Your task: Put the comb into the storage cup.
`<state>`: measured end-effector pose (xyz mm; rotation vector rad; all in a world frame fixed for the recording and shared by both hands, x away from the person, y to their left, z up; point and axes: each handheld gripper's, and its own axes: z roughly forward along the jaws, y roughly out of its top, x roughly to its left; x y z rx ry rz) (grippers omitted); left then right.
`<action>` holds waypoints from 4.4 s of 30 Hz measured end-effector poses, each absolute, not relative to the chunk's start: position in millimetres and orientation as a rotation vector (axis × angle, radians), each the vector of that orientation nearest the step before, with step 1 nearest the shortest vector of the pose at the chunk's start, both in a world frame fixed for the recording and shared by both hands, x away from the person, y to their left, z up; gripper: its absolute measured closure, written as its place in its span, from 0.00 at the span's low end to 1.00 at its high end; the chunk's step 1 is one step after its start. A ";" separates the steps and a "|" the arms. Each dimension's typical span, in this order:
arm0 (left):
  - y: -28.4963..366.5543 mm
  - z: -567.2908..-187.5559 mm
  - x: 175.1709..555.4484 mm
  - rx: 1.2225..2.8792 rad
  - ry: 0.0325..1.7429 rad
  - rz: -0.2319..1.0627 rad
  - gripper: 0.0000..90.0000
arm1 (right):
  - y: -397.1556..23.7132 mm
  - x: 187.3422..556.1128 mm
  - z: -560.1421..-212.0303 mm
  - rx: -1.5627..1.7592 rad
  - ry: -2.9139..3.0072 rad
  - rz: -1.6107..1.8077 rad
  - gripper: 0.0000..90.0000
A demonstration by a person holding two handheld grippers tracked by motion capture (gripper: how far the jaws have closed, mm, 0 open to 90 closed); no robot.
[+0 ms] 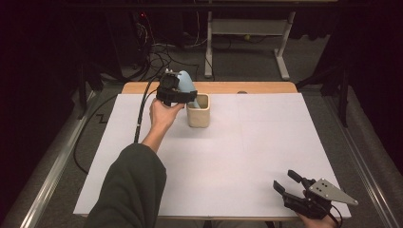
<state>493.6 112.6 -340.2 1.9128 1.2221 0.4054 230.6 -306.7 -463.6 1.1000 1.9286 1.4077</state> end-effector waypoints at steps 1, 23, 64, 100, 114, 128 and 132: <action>113.0 -340.4 493.3 1.910 1.222 0.405 0.19 | -306.6 230.6 -463.6 1.100 1.929 1.407 0.36; 121.9 -341.7 485.6 1.924 1.206 0.394 0.20 | -305.9 230.7 -463.6 1.096 1.930 1.406 0.36; 141.7 -339.5 462.5 1.933 1.170 0.414 0.24 | -305.0 230.1 -462.9 1.088 1.931 1.403 0.36; 162.5 -338.4 447.7 1.925 1.160 0.417 0.25 | -303.9 231.6 -463.8 1.091 1.935 1.400 0.36; 166.4 -340.1 442.6 1.925 1.158 0.405 0.26 | -303.8 231.6 -463.8 1.090 1.938 1.394 0.36; 173.7 -341.9 435.9 1.924 1.155 0.410 0.26 | -303.8 231.6 -463.8 1.091 1.937 1.395 0.36; 175.8 -341.9 434.4 1.930 1.156 0.412 0.26 | -303.6 231.6 -463.8 1.091 1.938 1.393 0.36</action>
